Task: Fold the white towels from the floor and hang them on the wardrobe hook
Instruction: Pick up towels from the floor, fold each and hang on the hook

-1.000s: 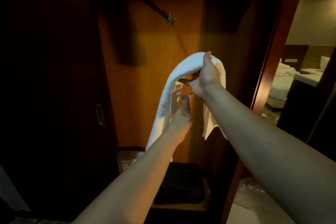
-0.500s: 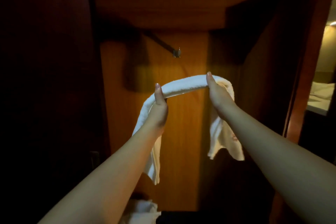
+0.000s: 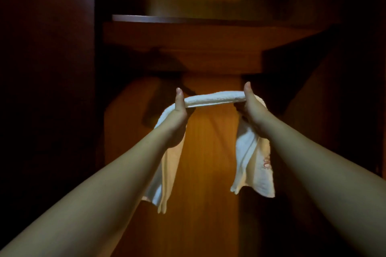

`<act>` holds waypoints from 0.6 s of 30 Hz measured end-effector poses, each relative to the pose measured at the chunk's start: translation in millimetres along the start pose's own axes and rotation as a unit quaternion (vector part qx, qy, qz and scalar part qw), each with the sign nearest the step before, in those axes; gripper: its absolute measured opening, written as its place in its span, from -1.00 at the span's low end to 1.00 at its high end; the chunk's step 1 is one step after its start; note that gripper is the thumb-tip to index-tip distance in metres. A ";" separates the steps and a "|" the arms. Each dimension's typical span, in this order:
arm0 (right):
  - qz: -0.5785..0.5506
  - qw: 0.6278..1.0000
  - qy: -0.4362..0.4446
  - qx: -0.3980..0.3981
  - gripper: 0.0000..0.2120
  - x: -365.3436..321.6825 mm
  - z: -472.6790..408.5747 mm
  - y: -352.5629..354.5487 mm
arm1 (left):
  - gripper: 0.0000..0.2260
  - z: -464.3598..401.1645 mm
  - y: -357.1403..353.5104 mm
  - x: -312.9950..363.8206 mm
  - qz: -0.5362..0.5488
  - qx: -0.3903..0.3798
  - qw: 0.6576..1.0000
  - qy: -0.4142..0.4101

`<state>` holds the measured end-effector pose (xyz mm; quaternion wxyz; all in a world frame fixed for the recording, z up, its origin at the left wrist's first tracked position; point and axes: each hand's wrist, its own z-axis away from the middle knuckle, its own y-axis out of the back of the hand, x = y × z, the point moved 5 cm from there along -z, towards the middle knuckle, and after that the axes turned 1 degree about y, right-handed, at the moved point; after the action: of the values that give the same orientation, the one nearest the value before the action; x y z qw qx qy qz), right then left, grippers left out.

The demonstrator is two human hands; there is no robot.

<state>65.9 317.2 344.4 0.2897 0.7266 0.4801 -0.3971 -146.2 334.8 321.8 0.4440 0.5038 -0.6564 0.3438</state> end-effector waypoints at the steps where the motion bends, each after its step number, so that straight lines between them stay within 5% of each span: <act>1: -0.016 1.000 -0.001 -0.014 -0.07 -1.1 -12.8 -4.4 | -0.22 -13.5 0.4 5.0 0.001 0.008 1.000 -0.011; 18: -0.121 0.980 -0.079 -0.139 -0.03 66.6 -208.8 -66.2 | -0.18 -215.1 12.6 -13.3 0.064 0.080 0.994 -0.023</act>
<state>81.7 540.5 392.7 0.3746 0.5826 0.5903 -0.4145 -106.2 536.2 388.8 0.3640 0.5021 -0.6683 0.4109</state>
